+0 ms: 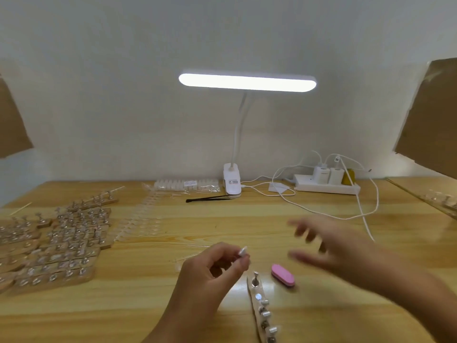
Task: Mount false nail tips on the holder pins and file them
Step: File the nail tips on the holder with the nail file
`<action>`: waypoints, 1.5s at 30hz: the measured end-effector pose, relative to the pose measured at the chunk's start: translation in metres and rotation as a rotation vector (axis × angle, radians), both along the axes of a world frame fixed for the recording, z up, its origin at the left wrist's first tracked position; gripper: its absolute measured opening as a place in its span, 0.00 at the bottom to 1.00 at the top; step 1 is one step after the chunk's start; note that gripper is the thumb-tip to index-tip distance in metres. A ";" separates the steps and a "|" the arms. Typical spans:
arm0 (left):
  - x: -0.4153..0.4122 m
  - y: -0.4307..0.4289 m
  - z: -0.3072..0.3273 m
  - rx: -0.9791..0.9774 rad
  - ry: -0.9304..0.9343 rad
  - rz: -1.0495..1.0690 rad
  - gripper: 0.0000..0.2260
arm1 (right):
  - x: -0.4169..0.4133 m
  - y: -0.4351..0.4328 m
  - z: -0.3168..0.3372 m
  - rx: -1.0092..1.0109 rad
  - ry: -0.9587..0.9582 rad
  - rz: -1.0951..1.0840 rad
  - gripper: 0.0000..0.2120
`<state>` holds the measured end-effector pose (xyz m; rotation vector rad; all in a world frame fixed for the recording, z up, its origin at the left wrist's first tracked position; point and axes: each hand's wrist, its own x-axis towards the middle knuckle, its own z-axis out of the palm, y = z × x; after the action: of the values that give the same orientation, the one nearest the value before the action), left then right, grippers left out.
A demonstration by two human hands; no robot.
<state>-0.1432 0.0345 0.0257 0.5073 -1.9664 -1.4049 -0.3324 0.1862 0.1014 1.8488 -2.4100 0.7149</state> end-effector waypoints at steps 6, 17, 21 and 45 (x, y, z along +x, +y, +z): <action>-0.004 -0.001 -0.002 0.163 0.084 0.001 0.06 | -0.001 -0.010 -0.051 0.367 0.067 0.032 0.16; -0.004 0.004 -0.005 -0.053 0.096 -0.031 0.08 | 0.032 -0.016 -0.050 -0.205 -1.163 0.174 0.15; -0.003 0.004 -0.003 -0.151 0.102 -0.054 0.05 | 0.034 -0.014 -0.049 -0.211 -1.172 0.165 0.15; -0.003 -0.003 -0.014 -0.298 -0.231 -0.051 0.03 | 0.009 0.008 -0.055 0.206 0.053 -0.087 0.21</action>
<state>-0.1458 0.0312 0.0120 0.5001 -2.3398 -1.0936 -0.3233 0.1942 0.0464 1.7885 -2.5975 0.4200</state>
